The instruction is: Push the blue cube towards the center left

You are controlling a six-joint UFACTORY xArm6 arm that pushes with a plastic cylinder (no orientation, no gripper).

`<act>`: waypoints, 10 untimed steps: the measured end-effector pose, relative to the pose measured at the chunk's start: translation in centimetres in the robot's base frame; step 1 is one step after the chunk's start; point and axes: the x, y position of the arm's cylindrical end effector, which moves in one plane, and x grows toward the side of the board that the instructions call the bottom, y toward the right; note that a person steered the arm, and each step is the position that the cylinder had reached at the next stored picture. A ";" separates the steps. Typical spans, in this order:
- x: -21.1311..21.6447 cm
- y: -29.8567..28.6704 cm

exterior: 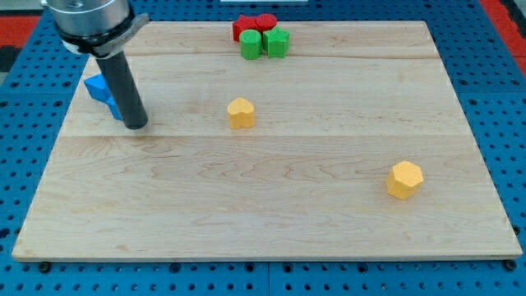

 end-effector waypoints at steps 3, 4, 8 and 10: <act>-3.2 4.4; -3.2 1.7; -3.2 -2.6; -3.2 -3.2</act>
